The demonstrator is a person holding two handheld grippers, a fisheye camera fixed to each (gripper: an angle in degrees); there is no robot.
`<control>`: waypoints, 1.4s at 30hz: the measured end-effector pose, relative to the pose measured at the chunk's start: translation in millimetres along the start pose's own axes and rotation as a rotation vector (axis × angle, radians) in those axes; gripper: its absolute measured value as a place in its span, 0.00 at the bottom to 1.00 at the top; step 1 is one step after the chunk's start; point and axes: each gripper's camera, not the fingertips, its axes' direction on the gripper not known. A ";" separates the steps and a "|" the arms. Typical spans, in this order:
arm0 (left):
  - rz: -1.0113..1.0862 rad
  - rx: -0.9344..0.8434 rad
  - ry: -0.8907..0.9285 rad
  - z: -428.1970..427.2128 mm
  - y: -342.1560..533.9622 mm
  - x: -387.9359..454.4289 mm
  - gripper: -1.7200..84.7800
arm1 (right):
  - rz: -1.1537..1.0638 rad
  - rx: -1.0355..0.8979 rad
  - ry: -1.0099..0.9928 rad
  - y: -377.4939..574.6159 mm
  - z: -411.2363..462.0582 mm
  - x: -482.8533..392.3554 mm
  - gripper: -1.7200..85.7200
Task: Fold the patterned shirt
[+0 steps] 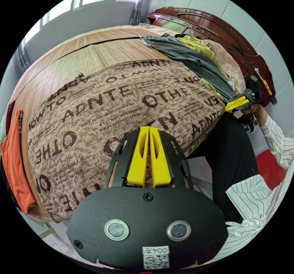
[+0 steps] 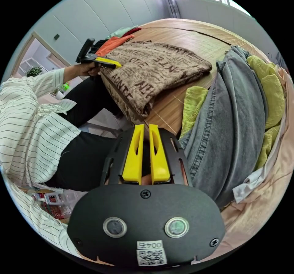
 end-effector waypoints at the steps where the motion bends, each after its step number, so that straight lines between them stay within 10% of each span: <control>1: -0.009 0.004 0.007 1.5 -0.8 -1.6 0.02 | 0.006 0.044 -0.010 -1.9 -3.3 -2.6 0.11; 15: -0.027 0.012 0.033 13.6 -9.2 -13.5 0.03 | -0.160 -0.039 0.156 -32.1 16.3 -27.7 0.06; 24: -0.025 0.023 0.041 17.9 -9.1 -22.6 0.03 | 0.094 -0.003 0.164 -5.1 -10.5 -25.2 0.07; 29: -0.028 0.032 0.048 19.0 -7.2 -28.8 0.03 | 0.263 0.336 0.035 -10.7 -36.4 -36.8 0.03; 34: -0.020 0.029 0.049 19.4 -7.0 -34.8 0.03 | 0.240 0.029 0.294 -34.4 15.7 -48.6 0.08; 42: -0.040 0.053 0.057 18.6 -0.4 -45.3 0.03 | 0.281 0.167 0.278 -57.4 -14.0 -77.5 0.06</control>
